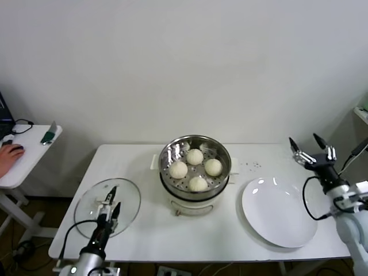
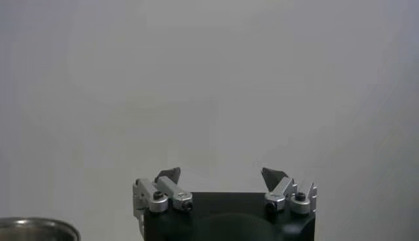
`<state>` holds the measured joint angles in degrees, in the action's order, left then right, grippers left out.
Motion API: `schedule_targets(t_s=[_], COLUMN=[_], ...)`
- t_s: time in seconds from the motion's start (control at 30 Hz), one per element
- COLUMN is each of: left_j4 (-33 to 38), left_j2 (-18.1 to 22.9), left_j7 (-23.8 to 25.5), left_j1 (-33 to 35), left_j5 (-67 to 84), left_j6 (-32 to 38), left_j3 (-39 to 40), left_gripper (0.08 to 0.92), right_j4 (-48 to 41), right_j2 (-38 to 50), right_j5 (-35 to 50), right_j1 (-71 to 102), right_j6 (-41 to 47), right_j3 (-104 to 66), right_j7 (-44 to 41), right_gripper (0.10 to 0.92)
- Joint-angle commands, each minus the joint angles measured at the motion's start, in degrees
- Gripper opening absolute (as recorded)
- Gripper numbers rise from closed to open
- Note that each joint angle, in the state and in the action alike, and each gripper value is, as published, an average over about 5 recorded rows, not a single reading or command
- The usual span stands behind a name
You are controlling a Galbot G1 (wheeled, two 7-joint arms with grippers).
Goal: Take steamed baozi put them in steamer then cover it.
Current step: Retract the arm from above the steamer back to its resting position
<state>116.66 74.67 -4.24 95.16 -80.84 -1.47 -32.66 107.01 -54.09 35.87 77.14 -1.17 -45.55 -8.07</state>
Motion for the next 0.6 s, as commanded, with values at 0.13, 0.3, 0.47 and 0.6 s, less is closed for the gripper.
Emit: schedule_targets(t_s=[0.13, 0.3, 0.47, 0.6], left_j4=[-19.7, -25.1, -29.0, -30.1], left_j2=[0.6, 0.6, 0.5, 0.3], left_j7=[1.1, 0.7, -0.5, -1.3], left_j1=[-11.2, -14.5, -17.3, -19.0], left_j5=[-13.8, -13.9, -12.9, -11.3], left_j6=[-0.6, -0.5, -0.6, -0.8], left_j3=[-1.2, -2.3, -3.1, -3.1], left_gripper=[0.823, 0.823, 0.823, 0.823], right_j4=[3.7, 3.6, 3.5, 3.2], right_j2=[-9.8, -10.5, -10.8, -10.8], right_j5=[-2.5, -3.7, -4.6, -5.1], right_j1=[13.4, 13.3, 13.0, 13.0], right_j6=[-0.7, -0.7, -0.7, -0.8], right_j3=[-7.7, -7.1, -6.6, -6.5], right_j7=[0.0, -0.1, -0.3, -0.7], right_gripper=[0.823, 0.823, 0.823, 0.823])
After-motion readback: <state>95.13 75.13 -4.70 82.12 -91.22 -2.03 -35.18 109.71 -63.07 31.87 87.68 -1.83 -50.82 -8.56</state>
